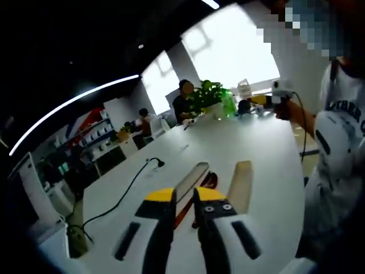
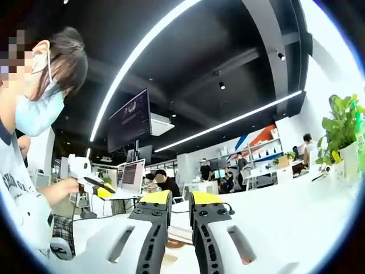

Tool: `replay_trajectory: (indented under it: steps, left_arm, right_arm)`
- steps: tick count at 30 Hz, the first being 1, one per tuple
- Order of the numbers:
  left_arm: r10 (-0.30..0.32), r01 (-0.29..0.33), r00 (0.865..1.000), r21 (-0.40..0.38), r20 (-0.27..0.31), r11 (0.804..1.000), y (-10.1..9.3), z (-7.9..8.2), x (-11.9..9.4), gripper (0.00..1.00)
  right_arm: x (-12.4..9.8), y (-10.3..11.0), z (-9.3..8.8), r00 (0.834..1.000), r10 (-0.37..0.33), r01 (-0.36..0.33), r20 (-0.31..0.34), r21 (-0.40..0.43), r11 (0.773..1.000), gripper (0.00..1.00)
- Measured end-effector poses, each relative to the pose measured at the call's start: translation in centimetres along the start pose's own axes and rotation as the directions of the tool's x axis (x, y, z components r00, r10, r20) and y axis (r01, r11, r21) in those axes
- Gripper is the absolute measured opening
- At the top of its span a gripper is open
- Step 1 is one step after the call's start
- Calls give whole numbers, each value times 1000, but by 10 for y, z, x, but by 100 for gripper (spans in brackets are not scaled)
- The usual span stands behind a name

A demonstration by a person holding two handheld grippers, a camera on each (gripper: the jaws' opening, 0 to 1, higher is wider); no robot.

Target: Arrange the utensils inside the cutlery case until each visible utensil rests in its matching compartment.

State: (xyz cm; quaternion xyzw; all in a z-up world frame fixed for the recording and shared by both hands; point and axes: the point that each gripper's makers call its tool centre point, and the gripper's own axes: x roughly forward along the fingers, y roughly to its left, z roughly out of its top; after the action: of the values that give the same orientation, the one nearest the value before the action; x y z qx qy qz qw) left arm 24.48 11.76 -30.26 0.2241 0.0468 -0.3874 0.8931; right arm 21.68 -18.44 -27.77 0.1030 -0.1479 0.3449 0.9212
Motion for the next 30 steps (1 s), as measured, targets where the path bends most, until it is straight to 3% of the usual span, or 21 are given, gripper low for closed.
replay_trajectory:
  steps: [6,14,23,30]
  left_arm:
    - [-2,2,1000,-11,-25,1000,8,-2,1,13]
    - [-25,23,995,-23,-99,999,17,-17,20,13]
    - [-74,71,984,-22,-164,997,20,-30,49,12]
    - [-133,126,967,-48,-219,991,14,-47,68,12]
  right_arm:
    - [14,-5,-6,999,24,-25,-23,-18,1000,11]
    - [29,-10,-15,998,49,-49,-34,3,999,10]
    - [35,-12,-23,997,59,-59,-53,14,998,10]
    - [36,-15,-28,996,64,-63,-66,20,998,10]
